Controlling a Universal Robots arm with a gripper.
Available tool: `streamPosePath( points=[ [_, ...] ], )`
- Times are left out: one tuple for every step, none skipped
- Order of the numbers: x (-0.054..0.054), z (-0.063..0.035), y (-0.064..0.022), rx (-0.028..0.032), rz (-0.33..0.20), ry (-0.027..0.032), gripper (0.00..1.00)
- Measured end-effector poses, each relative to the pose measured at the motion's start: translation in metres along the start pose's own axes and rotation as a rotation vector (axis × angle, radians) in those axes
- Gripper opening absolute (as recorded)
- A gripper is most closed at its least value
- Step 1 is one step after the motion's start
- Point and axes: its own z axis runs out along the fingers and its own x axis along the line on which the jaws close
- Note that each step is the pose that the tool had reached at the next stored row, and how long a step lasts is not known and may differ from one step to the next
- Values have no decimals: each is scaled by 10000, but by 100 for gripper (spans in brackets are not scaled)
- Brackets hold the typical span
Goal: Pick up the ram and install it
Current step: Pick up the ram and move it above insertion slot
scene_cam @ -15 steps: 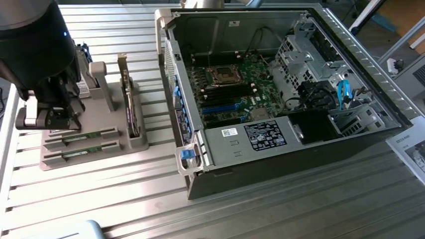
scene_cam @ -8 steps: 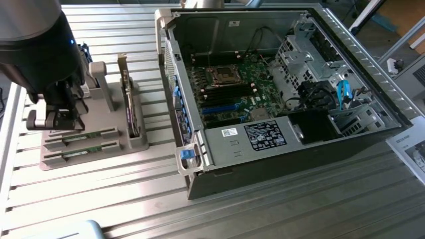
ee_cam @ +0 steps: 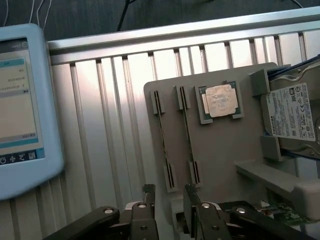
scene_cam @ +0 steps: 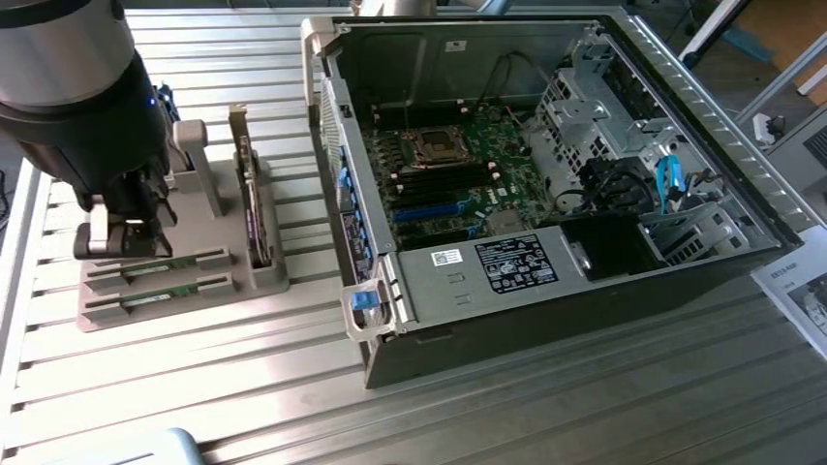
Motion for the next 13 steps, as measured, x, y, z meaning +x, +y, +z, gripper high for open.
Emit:
streamPosePath(
  points=[
    [0,17,0,-11,-261,-15,36],
    [0,28,0,-20,-440,-24,36],
    [1,43,-1,-27,-630,-36,36],
    [0,60,-2,-29,-700,-43,36],
    [-4,79,-2,-30,-713,-47,36],
    [-8,96,1,-30,-713,-51,36],
    [-13,116,5,-31,-714,-58,36],
    [-16,134,10,-31,-718,-67,36],
    [-20,154,18,-33,-724,-78,36],
    [-23,171,28,-35,-734,-94,36],
    [-24,188,41,-36,-758,-128,36],
    [-24,205,47,-35,-797,-159,36],
    [-23,220,51,-34,-866,-188,36]
  ],
)
